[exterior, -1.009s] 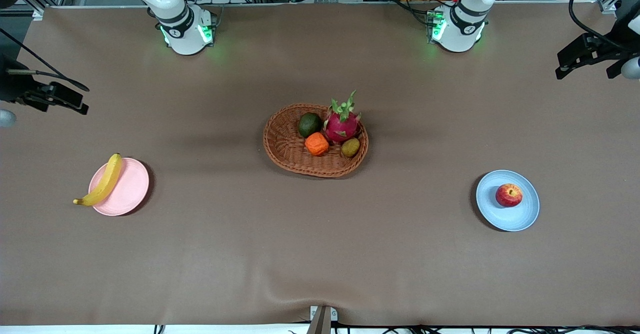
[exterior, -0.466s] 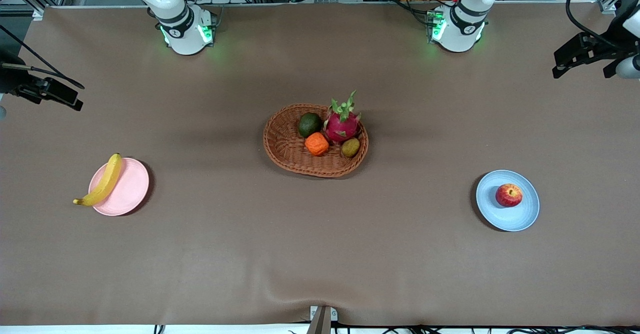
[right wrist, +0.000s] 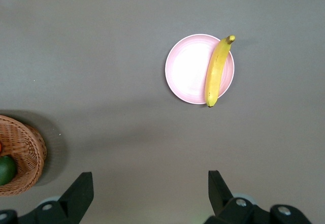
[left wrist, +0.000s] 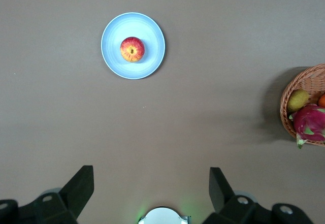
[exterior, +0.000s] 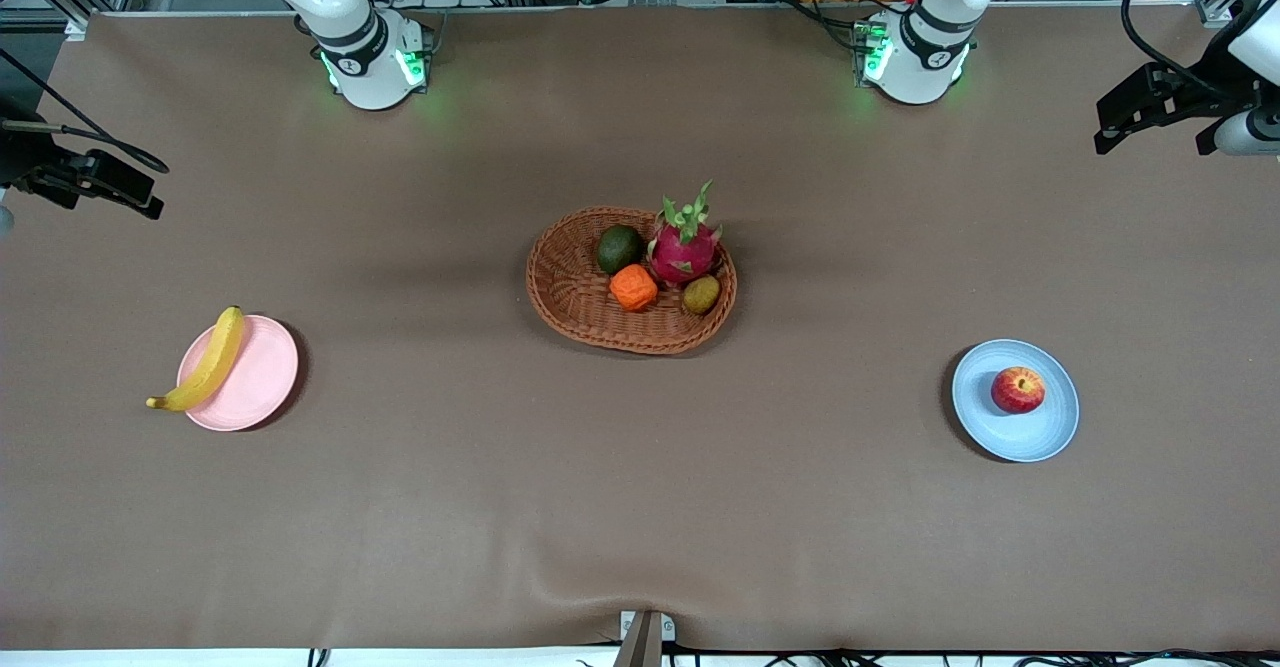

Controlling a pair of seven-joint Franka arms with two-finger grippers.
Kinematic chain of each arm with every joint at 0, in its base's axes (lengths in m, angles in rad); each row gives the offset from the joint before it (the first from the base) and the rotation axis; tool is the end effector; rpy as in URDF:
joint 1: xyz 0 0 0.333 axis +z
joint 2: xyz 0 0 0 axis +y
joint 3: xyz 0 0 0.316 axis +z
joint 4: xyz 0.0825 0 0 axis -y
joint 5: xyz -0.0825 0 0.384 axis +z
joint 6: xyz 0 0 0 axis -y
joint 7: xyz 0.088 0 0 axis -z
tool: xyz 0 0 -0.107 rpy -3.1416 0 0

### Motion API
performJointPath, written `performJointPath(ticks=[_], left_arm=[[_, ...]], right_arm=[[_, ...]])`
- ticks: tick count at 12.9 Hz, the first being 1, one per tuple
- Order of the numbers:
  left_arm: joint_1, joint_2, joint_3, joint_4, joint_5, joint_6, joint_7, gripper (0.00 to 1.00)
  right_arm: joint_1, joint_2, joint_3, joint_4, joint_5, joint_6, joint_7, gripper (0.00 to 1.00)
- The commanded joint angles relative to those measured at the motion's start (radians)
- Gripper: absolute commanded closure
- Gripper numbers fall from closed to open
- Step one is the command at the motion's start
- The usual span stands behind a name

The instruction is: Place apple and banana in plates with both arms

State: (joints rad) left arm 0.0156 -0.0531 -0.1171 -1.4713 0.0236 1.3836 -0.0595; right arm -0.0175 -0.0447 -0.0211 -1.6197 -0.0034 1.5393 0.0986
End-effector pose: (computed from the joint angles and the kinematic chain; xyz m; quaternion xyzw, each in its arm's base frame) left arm 0.5144 -0.0516 0.6827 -0.9996 0.0189 0.0162 0.0161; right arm 0.5363 -0.0213 0.6232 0.9975 -0.0685 -0.0178 0.0018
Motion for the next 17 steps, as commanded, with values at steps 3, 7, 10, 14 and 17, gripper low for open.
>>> performJointPath(ticks=[3, 7, 10, 14, 17], left_arm=[[0.009, -0.011, 0.004, 0.002, -0.013, -0.005, 0.004, 0.0], [0.007, -0.008, 0.002, -0.003, -0.019, -0.005, 0.0, 0.0], [0.003, -0.007, 0.001, 0.0, -0.016, 0.009, -0.002, 0.0], [0.004, -0.01, 0.001, -0.007, -0.019, 0.002, -0.003, 0.0], [0.0, -0.005, -0.001, -0.006, -0.002, 0.008, 0.0, 0.0]], right_arm=[[-0.004, -0.001, 0.009, 0.017, -0.024, -0.018, -0.014, 0.0], [-0.01, -0.001, 0.007, 0.017, -0.024, -0.015, 0.001, 0.0], [-0.013, -0.001, 0.004, 0.02, -0.023, -0.013, 0.001, 0.0], [-0.015, 0.0, 0.004, 0.02, -0.02, -0.019, 0.003, 0.0], [-0.015, 0.0, 0.004, 0.018, -0.02, -0.021, 0.003, 0.0]])
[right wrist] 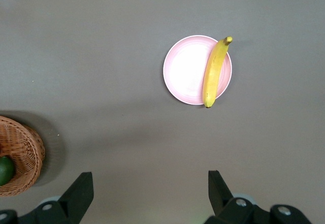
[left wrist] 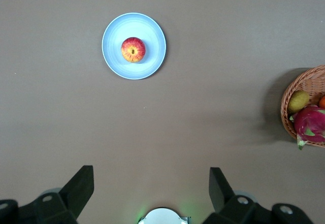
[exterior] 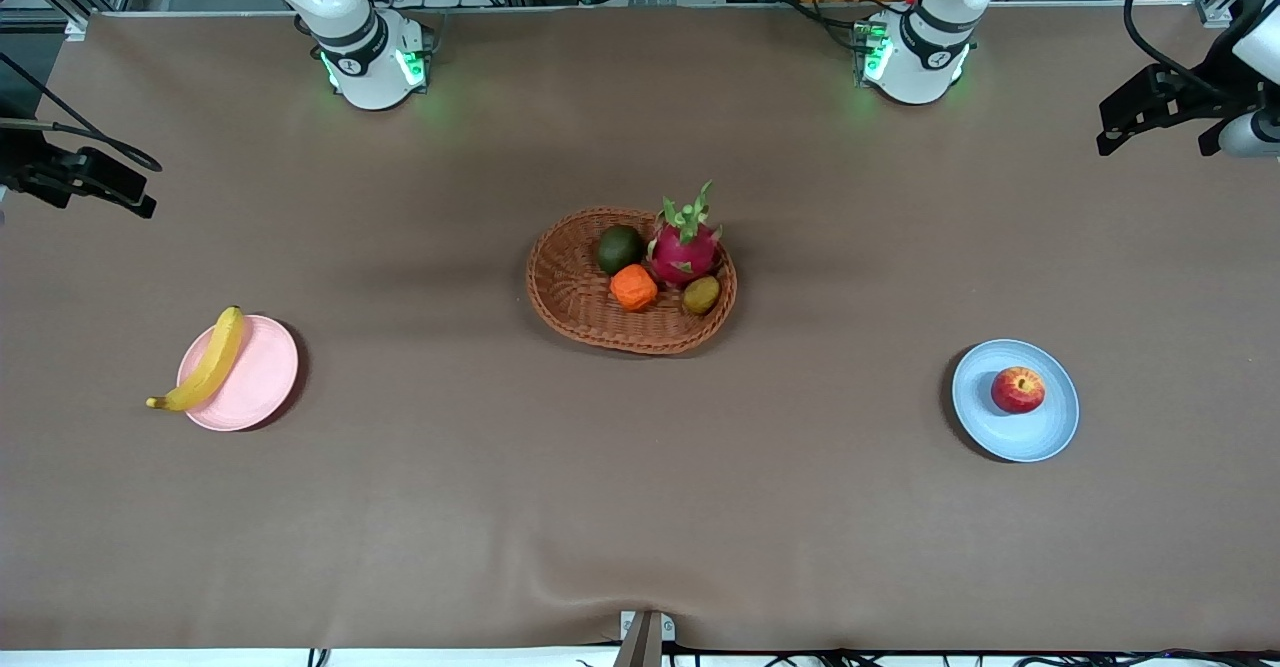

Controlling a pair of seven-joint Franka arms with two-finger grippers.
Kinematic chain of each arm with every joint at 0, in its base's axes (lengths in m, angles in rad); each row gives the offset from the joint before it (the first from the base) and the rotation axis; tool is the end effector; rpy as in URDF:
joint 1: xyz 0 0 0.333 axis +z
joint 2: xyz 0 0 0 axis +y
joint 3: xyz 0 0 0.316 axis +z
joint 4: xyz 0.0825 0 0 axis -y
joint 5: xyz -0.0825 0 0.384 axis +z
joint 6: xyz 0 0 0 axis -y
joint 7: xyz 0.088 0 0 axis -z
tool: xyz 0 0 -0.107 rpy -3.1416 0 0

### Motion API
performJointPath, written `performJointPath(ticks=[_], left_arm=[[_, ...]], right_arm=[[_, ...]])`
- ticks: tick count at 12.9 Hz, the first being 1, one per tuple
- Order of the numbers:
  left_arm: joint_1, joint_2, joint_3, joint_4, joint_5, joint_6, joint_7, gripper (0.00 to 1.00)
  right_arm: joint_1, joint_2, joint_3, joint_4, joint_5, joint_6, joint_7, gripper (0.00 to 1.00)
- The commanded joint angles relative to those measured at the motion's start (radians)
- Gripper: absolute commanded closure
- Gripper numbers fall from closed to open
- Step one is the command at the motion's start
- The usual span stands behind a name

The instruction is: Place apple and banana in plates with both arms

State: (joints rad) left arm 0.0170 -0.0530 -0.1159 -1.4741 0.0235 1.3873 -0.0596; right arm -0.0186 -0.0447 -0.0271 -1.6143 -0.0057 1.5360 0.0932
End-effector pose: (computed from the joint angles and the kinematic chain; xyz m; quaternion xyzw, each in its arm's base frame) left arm 0.5150 -0.0503 0.6817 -0.9996 0.0176 0.0159 0.0160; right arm 0.5360 -0.0255 0.6254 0.9974 -0.0694 -0.0167 0.0026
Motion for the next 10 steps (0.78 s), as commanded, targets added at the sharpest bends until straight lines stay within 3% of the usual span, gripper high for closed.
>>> performJointPath(ticks=[1, 10], left_arm=[[-0.002, -0.004, -0.002, -0.003, -0.008, 0.007, -0.005, 0.0], [-0.005, 0.018, -0.001, 0.001, -0.004, 0.067, -0.005, 0.0]], right_arm=[[-0.014, 0.0, 0.01, 0.013, -0.017, -0.017, 0.008, 0.0], [-0.012, 0.005, 0.01, 0.014, -0.014, -0.017, 0.01, 0.0]])
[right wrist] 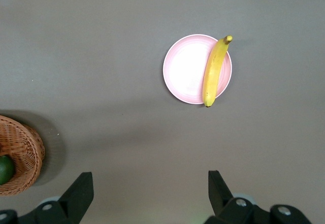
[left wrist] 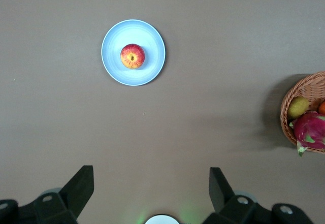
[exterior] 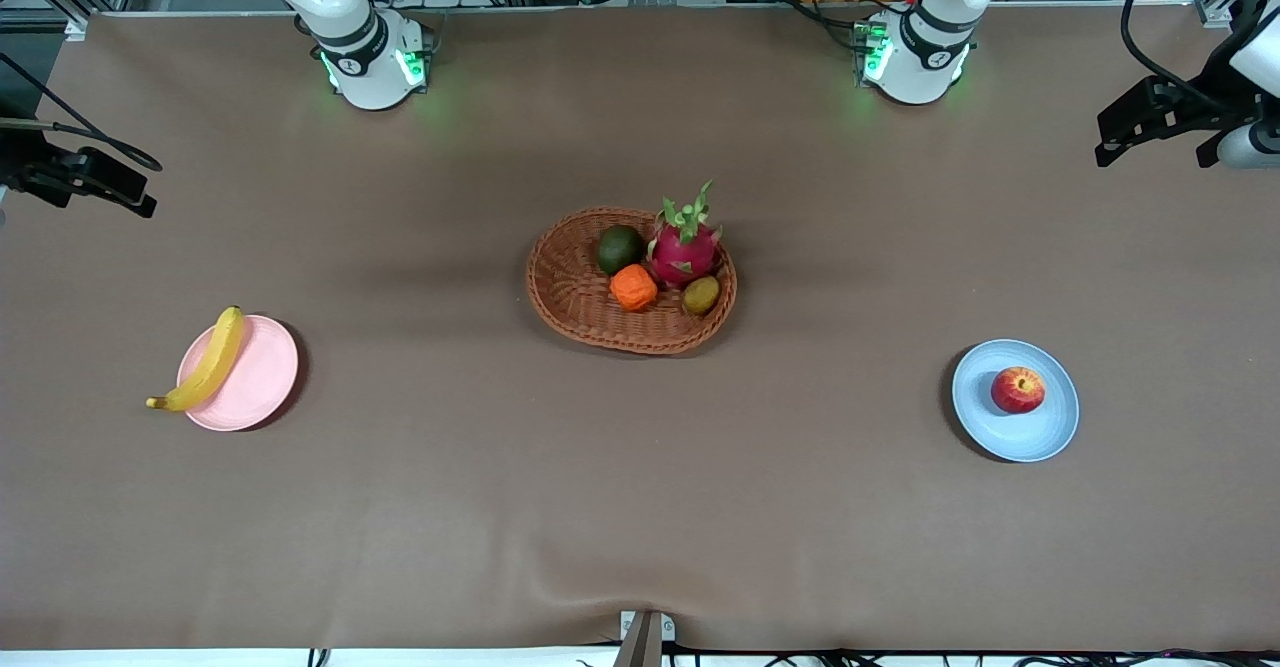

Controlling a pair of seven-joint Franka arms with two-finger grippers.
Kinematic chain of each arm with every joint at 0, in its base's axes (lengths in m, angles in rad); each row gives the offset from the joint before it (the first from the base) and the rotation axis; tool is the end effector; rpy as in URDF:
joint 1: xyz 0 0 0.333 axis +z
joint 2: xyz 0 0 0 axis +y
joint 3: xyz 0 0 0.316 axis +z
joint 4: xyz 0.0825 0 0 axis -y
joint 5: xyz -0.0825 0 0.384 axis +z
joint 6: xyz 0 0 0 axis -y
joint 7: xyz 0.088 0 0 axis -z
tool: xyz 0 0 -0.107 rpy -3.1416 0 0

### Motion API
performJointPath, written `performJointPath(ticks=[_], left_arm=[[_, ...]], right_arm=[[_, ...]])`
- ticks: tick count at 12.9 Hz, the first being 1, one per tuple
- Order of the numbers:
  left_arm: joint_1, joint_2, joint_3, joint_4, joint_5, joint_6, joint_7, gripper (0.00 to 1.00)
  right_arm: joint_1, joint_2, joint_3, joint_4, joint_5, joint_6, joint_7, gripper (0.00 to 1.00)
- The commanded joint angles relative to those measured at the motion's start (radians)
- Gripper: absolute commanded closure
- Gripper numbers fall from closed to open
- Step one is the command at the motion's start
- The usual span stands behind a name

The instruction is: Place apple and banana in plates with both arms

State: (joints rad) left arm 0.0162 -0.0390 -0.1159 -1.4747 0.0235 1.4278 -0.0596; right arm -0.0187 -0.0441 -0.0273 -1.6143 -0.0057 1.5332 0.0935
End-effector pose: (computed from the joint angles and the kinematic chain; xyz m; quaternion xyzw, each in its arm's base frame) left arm 0.5243 -0.0512 0.6777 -0.9997 0.0184 0.0030 0.0142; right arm 0.5358 -0.0256 0.6249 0.9974 -0.0697 -0.0184 0.0027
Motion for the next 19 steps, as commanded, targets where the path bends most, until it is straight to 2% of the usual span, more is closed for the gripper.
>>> performJointPath(ticks=[1, 7, 12, 19], left_arm=[[-0.007, 0.004, -0.002, 0.002, -0.005, 0.043, -0.003, 0.0], [-0.002, 0.004, -0.011, 0.002, 0.003, 0.048, 0.01, 0.0], [0.002, 0.007, -0.01, 0.007, 0.055, 0.048, 0.009, 0.0], [0.007, 0.008, -0.011, 0.005, 0.041, 0.036, 0.014, 0.0]], right_arm=[[-0.014, 0.004, 0.01, 0.014, -0.014, -0.013, 0.009, 0.0], [-0.014, 0.004, 0.01, 0.014, -0.013, -0.015, 0.009, 0.0], [-0.014, 0.004, 0.01, 0.013, -0.013, -0.015, 0.009, 0.0], [-0.014, 0.004, 0.01, 0.014, -0.013, -0.015, 0.009, 0.0]])
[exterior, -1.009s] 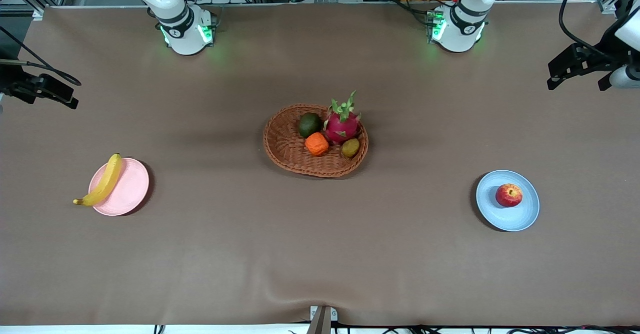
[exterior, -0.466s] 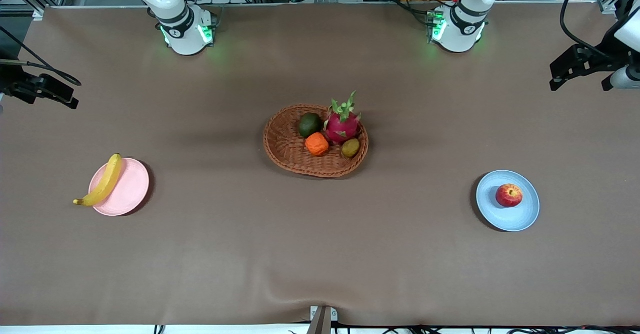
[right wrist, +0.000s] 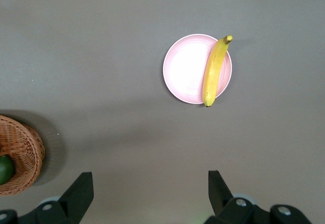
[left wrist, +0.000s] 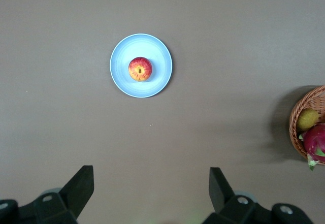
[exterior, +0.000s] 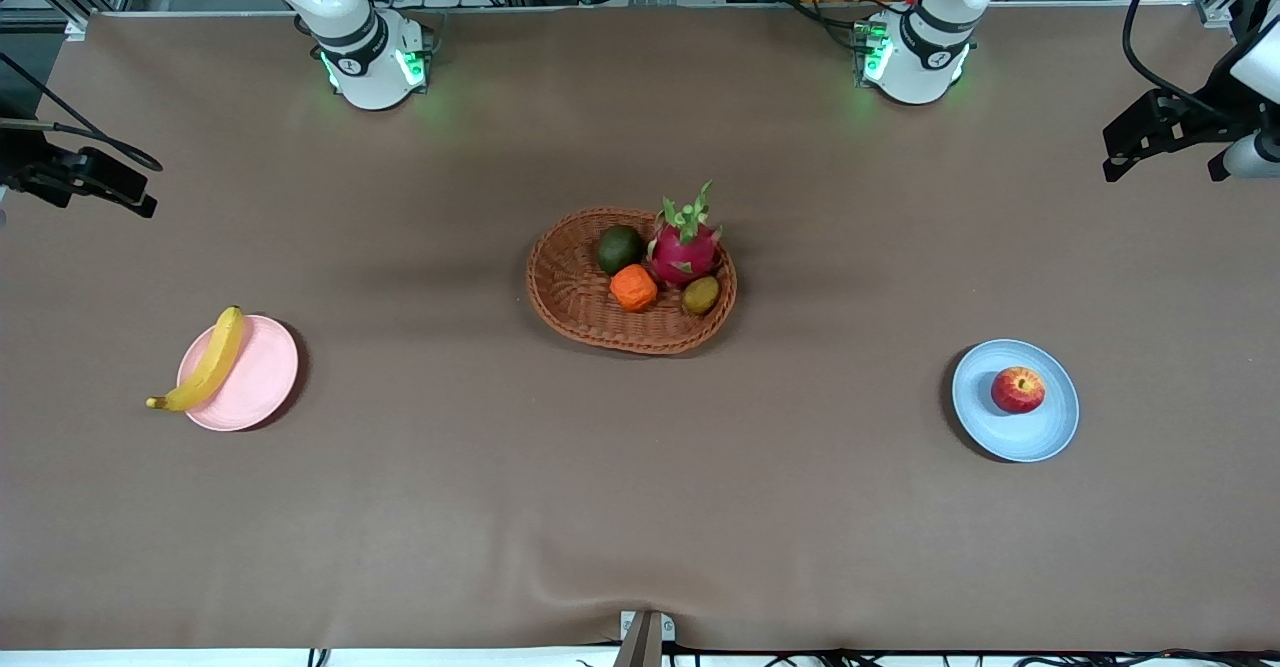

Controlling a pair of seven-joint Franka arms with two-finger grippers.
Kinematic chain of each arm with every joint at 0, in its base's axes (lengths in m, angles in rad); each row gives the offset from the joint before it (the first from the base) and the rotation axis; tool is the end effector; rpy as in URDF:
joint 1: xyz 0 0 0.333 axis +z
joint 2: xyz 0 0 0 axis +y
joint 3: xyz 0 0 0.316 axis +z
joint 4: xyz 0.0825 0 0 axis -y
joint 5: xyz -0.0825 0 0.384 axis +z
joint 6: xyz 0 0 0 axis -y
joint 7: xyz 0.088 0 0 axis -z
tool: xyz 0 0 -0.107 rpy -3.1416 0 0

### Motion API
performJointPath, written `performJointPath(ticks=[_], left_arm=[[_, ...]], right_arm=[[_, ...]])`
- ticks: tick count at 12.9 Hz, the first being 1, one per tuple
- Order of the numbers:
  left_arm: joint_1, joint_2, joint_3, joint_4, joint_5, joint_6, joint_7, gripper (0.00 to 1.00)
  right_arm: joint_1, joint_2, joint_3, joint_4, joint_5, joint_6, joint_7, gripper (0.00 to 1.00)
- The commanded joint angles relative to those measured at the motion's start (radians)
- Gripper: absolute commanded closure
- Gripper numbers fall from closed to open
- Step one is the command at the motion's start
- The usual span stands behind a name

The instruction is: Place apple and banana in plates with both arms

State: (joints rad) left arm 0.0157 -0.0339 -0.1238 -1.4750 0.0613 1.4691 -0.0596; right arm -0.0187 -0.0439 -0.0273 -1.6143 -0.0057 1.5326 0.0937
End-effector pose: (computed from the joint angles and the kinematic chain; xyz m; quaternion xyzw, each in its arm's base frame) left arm 0.5304 -0.0519 0.6787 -0.9992 0.0207 -0.0165 0.0313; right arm 0.5358 -0.0256 0.6247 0.9974 -0.0698 -0.0188 0.0027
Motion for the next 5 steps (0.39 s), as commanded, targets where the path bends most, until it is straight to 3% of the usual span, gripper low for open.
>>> performJointPath(ticks=[1, 5], left_arm=[[0.009, 0.005, -0.002, 0.004, 0.005, -0.007, 0.015, 0.0], [0.006, 0.015, -0.002, 0.004, 0.005, -0.007, 0.014, 0.0]], right_arm=[[-0.014, 0.004, 0.01, 0.014, -0.013, -0.012, 0.009, 0.0], [-0.014, 0.004, 0.01, 0.014, -0.011, -0.012, 0.009, 0.0]])
